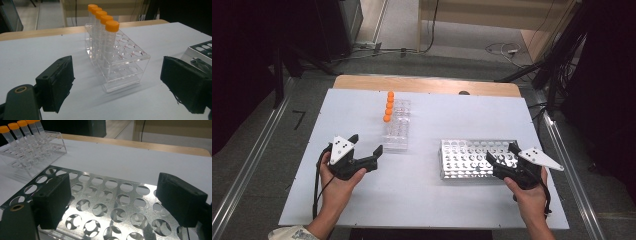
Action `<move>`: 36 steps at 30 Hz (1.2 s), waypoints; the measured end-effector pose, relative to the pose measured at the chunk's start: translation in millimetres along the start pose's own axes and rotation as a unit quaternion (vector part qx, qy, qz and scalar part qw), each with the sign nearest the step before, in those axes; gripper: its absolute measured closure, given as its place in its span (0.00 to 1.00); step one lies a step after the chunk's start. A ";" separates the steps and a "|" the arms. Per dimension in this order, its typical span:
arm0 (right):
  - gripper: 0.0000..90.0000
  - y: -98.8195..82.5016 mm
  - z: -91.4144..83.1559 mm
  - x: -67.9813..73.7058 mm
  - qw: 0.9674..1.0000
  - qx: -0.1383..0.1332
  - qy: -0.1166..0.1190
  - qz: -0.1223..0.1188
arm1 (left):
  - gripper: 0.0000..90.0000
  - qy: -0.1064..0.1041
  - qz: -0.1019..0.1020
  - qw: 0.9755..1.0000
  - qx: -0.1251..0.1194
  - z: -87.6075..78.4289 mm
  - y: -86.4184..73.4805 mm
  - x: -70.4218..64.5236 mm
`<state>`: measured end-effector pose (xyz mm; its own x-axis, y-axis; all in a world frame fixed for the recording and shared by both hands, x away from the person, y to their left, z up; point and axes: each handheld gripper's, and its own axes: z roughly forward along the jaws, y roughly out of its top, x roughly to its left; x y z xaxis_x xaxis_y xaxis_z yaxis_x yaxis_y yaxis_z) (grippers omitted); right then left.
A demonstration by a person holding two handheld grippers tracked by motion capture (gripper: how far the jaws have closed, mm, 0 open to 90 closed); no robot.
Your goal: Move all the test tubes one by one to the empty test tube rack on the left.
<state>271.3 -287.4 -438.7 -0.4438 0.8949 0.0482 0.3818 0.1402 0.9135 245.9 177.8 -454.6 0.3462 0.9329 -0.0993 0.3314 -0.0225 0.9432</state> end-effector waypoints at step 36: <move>0.13 -9.5 -24.8 -22.7 0.999 -0.006 -0.029 0.020 | 0.14 0.026 0.001 1.000 -0.011 -30.1 -7.7 14.6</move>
<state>257.6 -319.5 -438.5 -0.3797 0.9231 0.0615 0.3878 0.0984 0.9165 221.9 202.3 -453.8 0.3007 0.9502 -0.0816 0.3114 -0.0169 0.9501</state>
